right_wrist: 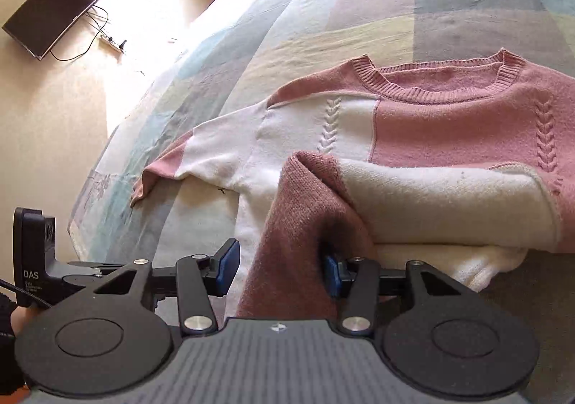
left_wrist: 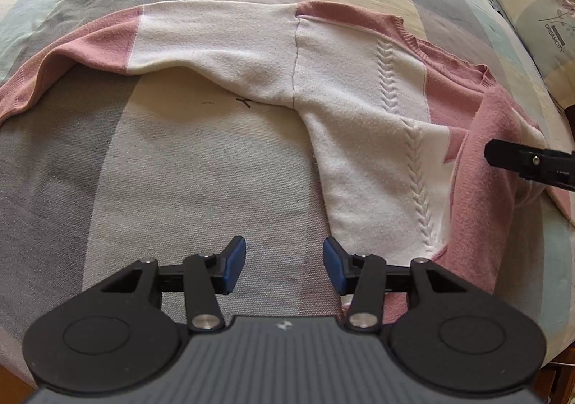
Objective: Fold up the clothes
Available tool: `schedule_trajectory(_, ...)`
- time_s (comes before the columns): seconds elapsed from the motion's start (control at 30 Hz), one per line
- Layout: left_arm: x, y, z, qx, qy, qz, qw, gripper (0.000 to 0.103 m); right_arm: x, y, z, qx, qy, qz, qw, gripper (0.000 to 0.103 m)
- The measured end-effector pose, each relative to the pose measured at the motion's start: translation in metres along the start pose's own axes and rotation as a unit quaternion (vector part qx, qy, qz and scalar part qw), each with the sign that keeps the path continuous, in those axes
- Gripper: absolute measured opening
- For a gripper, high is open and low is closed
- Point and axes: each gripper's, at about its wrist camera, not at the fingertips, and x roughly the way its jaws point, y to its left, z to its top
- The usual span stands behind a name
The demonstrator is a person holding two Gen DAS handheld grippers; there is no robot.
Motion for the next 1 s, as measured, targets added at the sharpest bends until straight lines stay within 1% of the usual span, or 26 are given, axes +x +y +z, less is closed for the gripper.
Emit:
schedule_trajectory(0.07,0.0,0.002,0.002,-0.004,-0.002,0.002,1.0,0.047,0.02,0.001,0.013,0.002,-0.002,-0.005,1.0,0.058)
schedule_trajectory(0.13,0.0,0.003,0.004,-0.005,-0.003,0.003,1.0,0.047,0.041,-0.007,0.023,0.016,0.009,-0.002,1.0,0.067)
schedule_trajectory(0.2,0.0,0.002,0.005,0.001,-0.004,0.004,1.0,0.047,0.054,-0.014,0.029,0.028,0.021,-0.003,0.999,0.067)
schedule_trajectory(0.27,0.0,0.0,0.006,0.007,-0.005,0.004,1.0,0.048,0.044,-0.018,0.029,0.036,0.02,0.011,0.999,0.066)
schedule_trajectory(0.33,0.001,-0.001,0.006,0.011,-0.003,0.003,0.9999,0.048,0.022,-0.018,0.022,0.028,0.013,0.024,0.999,0.067)
schedule_trajectory(0.43,0.004,-0.004,0.008,0.009,-0.004,-0.002,0.9999,0.048,-0.014,-0.02,-0.001,0.008,0.015,0.022,1.0,0.07)
schedule_trajectory(0.53,0.006,-0.012,0.011,0.015,-0.008,-0.012,0.9998,0.048,-0.038,-0.032,-0.029,0.014,0.034,0.001,0.999,0.071)
schedule_trajectory(0.8,0.013,-0.031,0.017,0.05,-0.002,-0.018,0.9986,0.048,-0.04,-0.057,-0.042,0.013,-0.015,-0.066,0.998,0.071)
schedule_trajectory(0.83,0.013,-0.033,0.017,0.055,-0.001,-0.019,0.9983,0.048,-0.039,-0.056,-0.038,0.004,-0.026,-0.067,0.997,0.071)
schedule_trajectory(0.93,0.013,-0.033,0.018,0.055,0.002,-0.02,0.9983,0.048,-0.032,-0.05,-0.022,-0.013,-0.039,-0.042,0.998,0.071)
schedule_trajectory(1.0,0.014,-0.032,0.018,0.053,0.003,-0.022,0.9983,0.048,-0.026,-0.047,-0.016,-0.012,-0.019,-0.016,1.0,0.072)
